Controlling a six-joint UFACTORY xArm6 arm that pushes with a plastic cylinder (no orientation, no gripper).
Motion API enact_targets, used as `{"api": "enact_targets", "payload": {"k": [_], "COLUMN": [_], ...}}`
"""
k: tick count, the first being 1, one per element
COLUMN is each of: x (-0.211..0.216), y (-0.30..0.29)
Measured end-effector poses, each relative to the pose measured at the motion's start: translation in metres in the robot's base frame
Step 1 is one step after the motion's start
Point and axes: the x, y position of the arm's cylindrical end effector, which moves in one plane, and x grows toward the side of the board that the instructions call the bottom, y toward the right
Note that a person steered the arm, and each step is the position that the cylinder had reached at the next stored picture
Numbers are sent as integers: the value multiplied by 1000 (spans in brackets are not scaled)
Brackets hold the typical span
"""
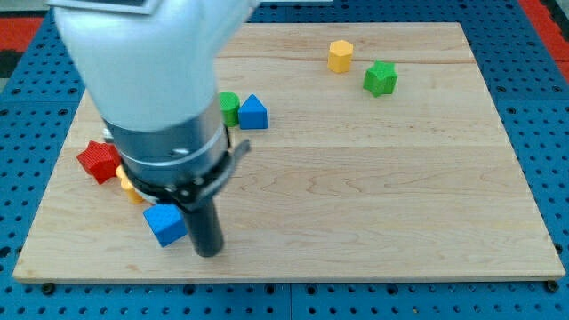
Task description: Push the blue cube and red circle close to yellow heart
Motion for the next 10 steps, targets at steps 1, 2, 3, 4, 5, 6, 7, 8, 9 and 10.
{"api": "enact_targets", "payload": {"k": [1, 2, 3, 4, 5, 6, 7, 8, 9, 10], "x": [-17, -17, -17, -21, -45, -51, -51, -51, -58, -63], "y": [-36, -81, -107, -40, -8, -12, -49, 5, 83, 113]}}
